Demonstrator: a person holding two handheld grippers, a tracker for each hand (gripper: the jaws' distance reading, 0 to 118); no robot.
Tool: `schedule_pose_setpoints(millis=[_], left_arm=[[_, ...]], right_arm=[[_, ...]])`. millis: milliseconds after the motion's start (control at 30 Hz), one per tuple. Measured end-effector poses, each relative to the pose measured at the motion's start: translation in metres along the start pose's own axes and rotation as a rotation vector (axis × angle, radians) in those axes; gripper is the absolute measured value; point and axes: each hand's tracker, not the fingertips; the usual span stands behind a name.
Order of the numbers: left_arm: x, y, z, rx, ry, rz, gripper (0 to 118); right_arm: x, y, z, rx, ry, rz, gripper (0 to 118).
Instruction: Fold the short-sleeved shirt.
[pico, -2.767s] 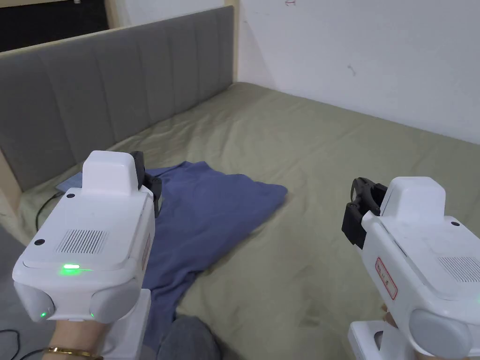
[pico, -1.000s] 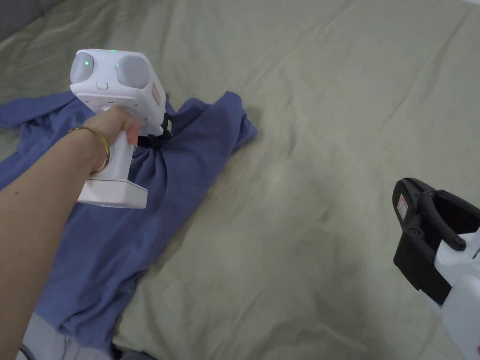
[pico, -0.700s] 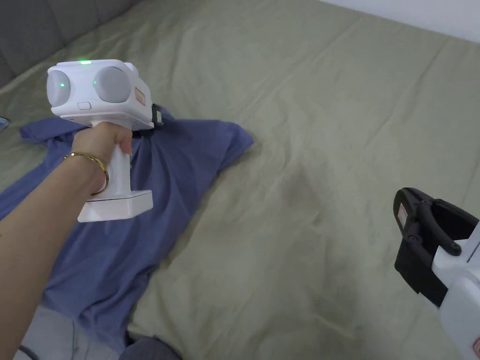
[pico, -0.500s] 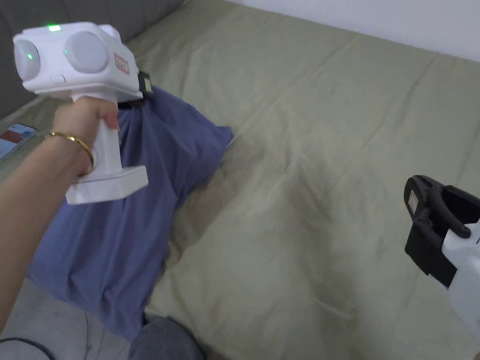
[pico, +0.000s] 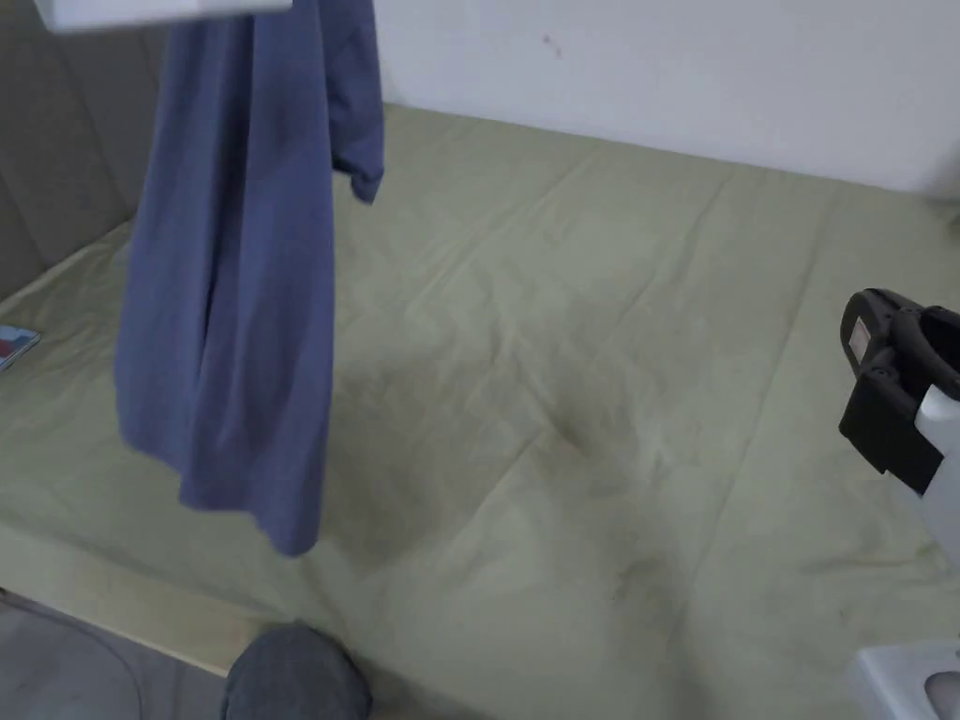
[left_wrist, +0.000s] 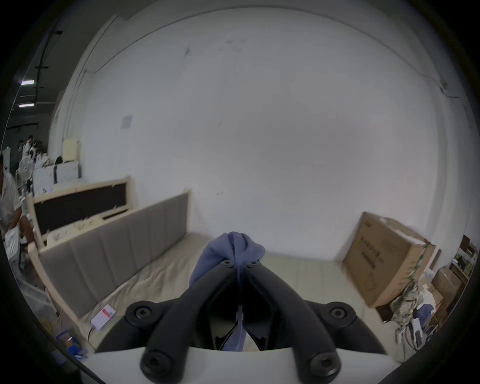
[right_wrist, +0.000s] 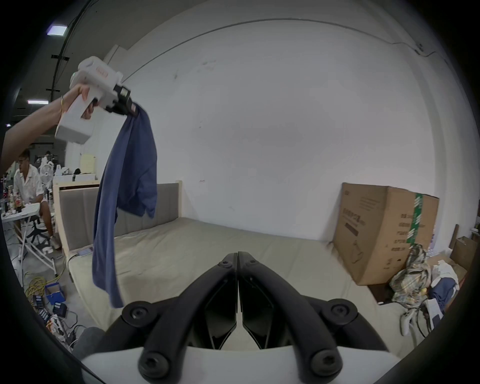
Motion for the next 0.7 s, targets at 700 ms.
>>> schedule_pose_setpoints(millis=[700], left_arm=[[0.228, -0.094, -0.096, -0.279, -0.414, -0.102, 0]], right_arm=[[0.095, -0.001, 0.09, 0.004, -0.354, -0.041, 0]])
